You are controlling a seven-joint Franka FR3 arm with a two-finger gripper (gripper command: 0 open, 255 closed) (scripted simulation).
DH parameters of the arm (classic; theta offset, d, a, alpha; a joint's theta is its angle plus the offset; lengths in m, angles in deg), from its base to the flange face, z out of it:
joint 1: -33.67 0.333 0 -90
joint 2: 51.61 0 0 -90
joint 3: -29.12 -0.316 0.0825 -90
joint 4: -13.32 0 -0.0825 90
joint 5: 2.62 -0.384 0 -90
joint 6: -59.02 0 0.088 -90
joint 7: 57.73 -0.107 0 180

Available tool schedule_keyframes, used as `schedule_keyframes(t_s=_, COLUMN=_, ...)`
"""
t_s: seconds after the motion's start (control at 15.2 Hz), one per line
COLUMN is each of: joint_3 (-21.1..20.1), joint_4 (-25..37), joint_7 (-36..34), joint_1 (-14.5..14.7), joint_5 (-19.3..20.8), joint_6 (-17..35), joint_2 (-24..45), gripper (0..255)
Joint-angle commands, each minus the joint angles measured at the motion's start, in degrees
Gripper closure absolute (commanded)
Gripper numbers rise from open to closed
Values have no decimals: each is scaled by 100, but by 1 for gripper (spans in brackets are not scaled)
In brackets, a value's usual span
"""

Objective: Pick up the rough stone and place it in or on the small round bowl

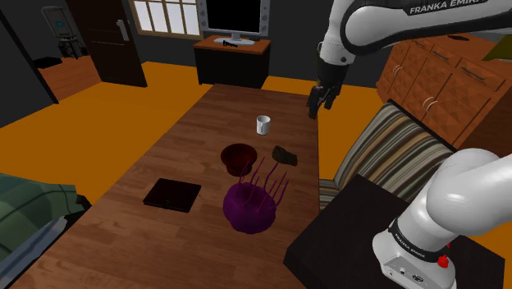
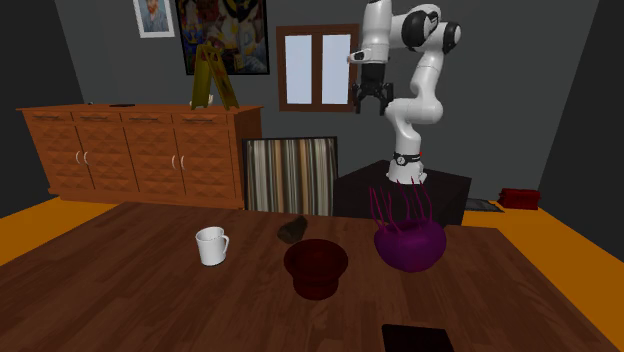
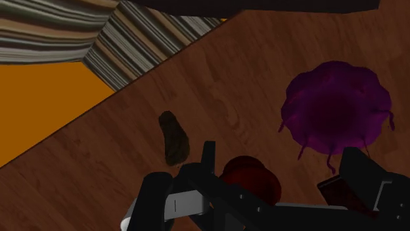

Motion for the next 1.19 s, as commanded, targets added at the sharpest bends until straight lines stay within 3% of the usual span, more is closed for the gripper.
schedule_keyframes(t_s=0.0, joint_3=49, joint_4=-108, joint_7=66, joint_1=-43, joint_5=47, joint_6=462, joint_2=291, gripper=0)
schedule_keyframes(t_s=0.53, joint_3=218, joint_4=31, joint_7=269, joint_1=-180, joint_5=168, joint_6=2044, joint_2=1809, gripper=0)
schedule_keyframes(t_s=1.12, joint_3=379, joint_4=841, joint_7=519, joint_1=-309, joint_5=159, joint_6=3405, joint_2=3748, gripper=0)
